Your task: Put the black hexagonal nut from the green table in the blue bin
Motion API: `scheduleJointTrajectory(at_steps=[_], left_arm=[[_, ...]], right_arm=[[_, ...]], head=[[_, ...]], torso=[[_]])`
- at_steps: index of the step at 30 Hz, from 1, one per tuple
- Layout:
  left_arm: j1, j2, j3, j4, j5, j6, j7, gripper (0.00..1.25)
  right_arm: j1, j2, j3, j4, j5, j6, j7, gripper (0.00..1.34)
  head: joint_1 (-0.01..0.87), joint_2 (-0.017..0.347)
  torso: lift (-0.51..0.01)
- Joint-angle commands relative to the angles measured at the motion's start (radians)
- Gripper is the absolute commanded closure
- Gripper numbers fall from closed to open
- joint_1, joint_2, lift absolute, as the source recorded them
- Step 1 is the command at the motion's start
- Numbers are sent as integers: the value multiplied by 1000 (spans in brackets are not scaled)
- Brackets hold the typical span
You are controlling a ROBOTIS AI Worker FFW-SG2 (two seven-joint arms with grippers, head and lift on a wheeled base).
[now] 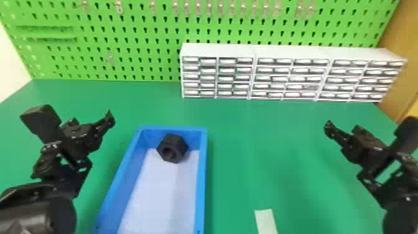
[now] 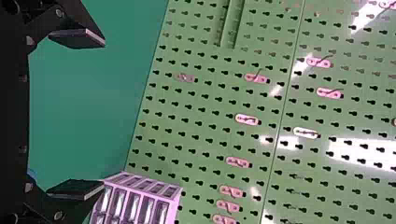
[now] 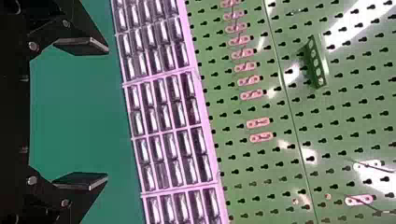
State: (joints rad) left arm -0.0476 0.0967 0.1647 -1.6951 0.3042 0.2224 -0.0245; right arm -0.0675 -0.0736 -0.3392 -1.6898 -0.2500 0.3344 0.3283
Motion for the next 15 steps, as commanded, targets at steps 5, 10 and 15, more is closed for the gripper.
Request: scheduleJointTrajectory(at_steps=[5,10,15], left_arm=[[0,2,-1,0,0,0,0,205],[-1,0,-1,0,0,0,0,205],[-1,0,-2,0,0,0,0,206]], right_arm=[[0,0,-1,1,0,0,0,321],[0,2,-1,1,0,0,0,321],[0,2,0,1,0,0,0,321]], head=[[666,32],[666,32],[666,32]], torso=[[-100],[-100],[-100]])
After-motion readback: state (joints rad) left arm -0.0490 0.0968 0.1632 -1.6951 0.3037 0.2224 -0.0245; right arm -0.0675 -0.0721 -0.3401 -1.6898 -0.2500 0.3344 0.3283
